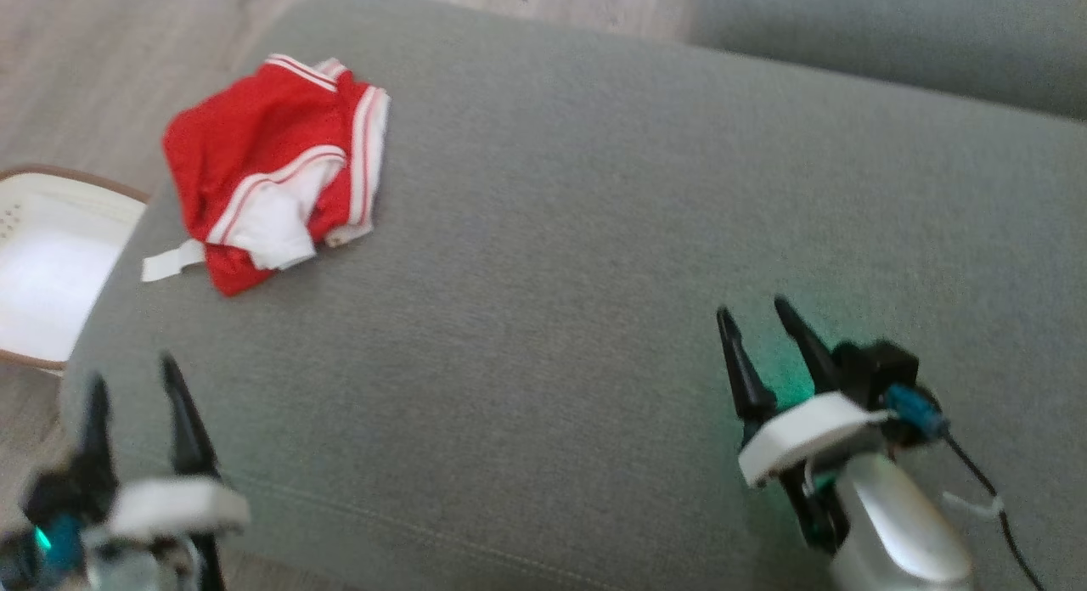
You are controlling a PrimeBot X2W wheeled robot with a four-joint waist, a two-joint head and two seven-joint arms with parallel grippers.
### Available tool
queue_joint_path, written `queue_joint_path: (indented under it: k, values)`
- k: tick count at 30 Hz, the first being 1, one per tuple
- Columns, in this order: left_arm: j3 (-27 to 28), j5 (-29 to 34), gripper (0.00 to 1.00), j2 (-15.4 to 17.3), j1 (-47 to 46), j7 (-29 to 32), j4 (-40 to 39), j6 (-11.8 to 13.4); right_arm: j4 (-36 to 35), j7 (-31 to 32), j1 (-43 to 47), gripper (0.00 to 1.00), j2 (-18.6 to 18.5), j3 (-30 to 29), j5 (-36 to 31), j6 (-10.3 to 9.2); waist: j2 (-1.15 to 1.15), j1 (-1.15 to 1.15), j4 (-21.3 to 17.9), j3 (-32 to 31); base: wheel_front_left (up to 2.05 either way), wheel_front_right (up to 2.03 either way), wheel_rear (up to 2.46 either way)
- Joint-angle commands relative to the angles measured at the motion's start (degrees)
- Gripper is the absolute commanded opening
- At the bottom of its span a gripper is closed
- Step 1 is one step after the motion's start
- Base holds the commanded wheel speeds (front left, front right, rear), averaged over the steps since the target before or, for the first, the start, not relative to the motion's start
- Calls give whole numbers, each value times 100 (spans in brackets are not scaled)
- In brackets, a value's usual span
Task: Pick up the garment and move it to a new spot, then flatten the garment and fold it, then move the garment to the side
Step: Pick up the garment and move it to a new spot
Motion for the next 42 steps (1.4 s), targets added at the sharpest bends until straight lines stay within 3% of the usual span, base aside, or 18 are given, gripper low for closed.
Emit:
queue_joint_path:
  k: [1, 4, 10, 15, 22, 28, 29, 31, 42]
  values:
    - [328, 30, 100, 265, -629, -29, -197, -134, -252, -38, -356, 100, 4, 145, -125, 20, 0, -1, -319, 394, 0, 0, 0]
    - [489, -85, 100, 436, -1120, -29, 3, -278, -375, -38, -493, 100, 4, 225, -271, 20, 0, -1, -541, 669, 0, 0, 0]
    - [409, -300, 100, 1081, -2204, 122, 946, -558, -569, -38, -687, 100, 4, 244, -463, 20, 0, -1, -965, 1143, 0, 0, 0]
    - [224, -474, 100, 1510, -2877, 334, 1743, -642, -639, -38, -736, 100, 4, 225, -535, 20, 0, -1, -1230, 1373, 0, 0, 0]
    - [108, -789, 100, 1743, -3366, 955, 2667, -660, -738, -38, -832, 100, 4, 158, -615, 20, 0, -1, -1616, 1633, 0, 0, 0]
    - [126, -832, 100, 1817, -3425, 1419, 3489, -408, -783, -38, -850, 100, 4, 139, -583, 20, 0, -1, -1839, 1658, 0, 0, 0]
    - [125, -831, 60, 1836, -3442, 1457, 3576, -363, -781, -38, -846, 100, 4, 132, -579, 20, 0, -1, -1861, 1650, 0, 0, 0]
    - [194, -905, 0, 1835, -3493, 1325, 3640, -327, -790, -38, -839, 100, 4, 86, -567, 20, 0, -1, -1894, 1634, 0, 0, 0]
    - [-308, -871, 0, 1825, -4024, 290, 3210, -641, -683, -38, -709, 100, 4, 115, -336, 20, 0, -1, -2150, 1155, 0, 0, 0]
